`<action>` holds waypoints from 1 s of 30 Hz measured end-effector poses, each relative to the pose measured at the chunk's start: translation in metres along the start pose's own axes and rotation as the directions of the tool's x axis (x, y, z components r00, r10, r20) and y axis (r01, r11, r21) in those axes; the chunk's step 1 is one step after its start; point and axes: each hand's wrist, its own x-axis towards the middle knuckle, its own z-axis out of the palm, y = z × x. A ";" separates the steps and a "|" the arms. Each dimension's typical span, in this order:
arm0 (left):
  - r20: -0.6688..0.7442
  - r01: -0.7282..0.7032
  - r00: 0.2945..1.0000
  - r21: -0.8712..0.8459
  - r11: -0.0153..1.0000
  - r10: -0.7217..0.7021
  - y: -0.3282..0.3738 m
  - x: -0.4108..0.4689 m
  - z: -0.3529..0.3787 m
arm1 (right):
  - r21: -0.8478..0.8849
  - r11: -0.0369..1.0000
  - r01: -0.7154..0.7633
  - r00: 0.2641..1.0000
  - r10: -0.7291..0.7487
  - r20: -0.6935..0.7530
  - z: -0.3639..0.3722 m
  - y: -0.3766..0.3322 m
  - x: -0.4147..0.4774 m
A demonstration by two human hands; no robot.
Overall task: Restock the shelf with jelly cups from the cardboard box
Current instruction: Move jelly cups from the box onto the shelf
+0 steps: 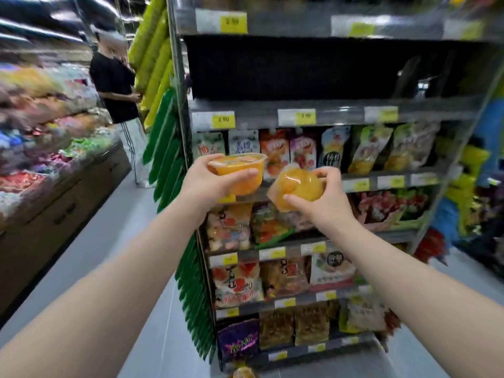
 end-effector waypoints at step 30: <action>-0.278 -0.495 0.825 0.067 0.866 0.492 0.222 0.131 0.149 | 0.063 0.831 0.553 0.818 -0.526 -0.233 -0.206 -0.078 0.240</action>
